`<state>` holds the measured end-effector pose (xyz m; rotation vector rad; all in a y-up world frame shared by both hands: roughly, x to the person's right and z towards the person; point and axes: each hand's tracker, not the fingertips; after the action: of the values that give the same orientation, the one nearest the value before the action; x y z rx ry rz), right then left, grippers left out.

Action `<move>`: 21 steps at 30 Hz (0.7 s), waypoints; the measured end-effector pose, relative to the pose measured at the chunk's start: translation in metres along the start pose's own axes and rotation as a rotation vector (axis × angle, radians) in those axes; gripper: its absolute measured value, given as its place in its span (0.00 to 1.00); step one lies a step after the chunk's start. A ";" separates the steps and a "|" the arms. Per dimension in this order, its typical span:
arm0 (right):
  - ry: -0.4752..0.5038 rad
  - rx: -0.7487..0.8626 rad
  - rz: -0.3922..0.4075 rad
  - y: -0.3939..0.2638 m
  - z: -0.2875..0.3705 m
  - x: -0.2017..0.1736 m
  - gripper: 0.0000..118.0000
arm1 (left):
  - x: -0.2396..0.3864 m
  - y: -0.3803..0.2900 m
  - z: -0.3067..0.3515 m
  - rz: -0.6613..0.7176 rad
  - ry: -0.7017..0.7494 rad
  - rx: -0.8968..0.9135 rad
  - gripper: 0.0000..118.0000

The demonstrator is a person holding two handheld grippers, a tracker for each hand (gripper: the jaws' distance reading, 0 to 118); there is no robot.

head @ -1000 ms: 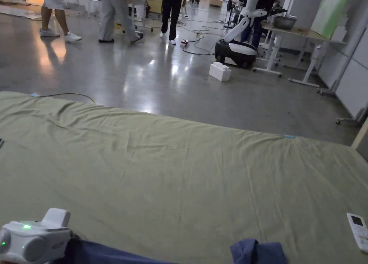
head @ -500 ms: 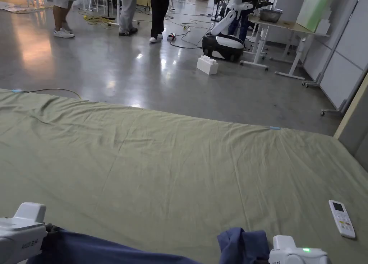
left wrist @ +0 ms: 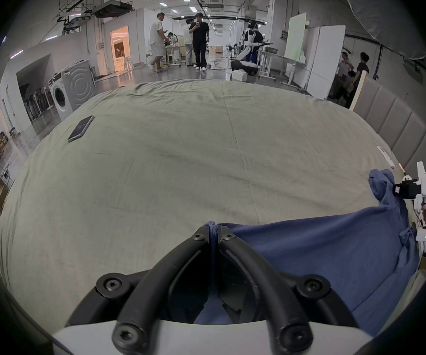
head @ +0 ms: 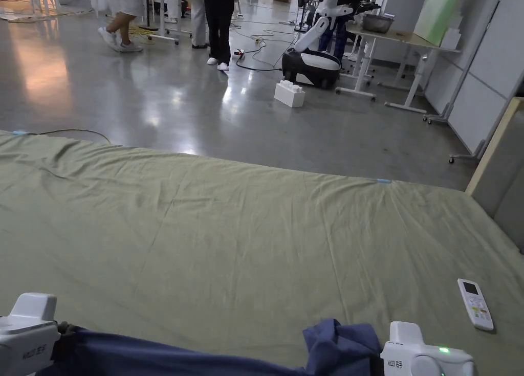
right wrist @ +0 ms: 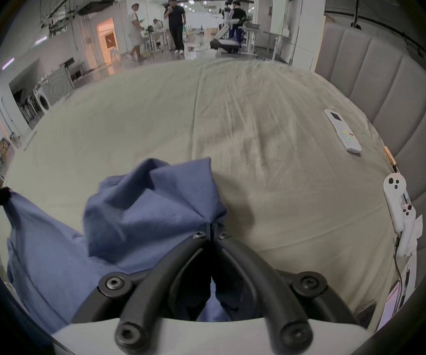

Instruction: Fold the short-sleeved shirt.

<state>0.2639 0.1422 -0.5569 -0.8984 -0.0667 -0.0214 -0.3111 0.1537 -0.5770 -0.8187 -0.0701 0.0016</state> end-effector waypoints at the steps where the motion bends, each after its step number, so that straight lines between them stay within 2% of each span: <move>1: 0.012 0.010 -0.008 -0.001 0.009 0.000 0.01 | -0.002 -0.002 0.001 0.004 -0.003 0.006 0.04; 11: 0.014 0.206 0.019 -0.024 0.132 0.000 0.01 | -0.011 -0.020 0.089 0.045 -0.032 0.138 0.04; 14: 0.005 0.237 0.061 -0.042 0.168 -0.002 0.01 | -0.018 -0.032 0.118 0.055 -0.045 0.169 0.04; 21: -0.013 0.207 0.097 -0.102 0.221 -0.005 0.01 | -0.029 -0.072 0.163 0.028 -0.083 0.174 0.04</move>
<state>0.2432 0.2518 -0.3406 -0.6940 -0.0364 0.0802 -0.3521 0.2224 -0.4148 -0.6458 -0.1347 0.0670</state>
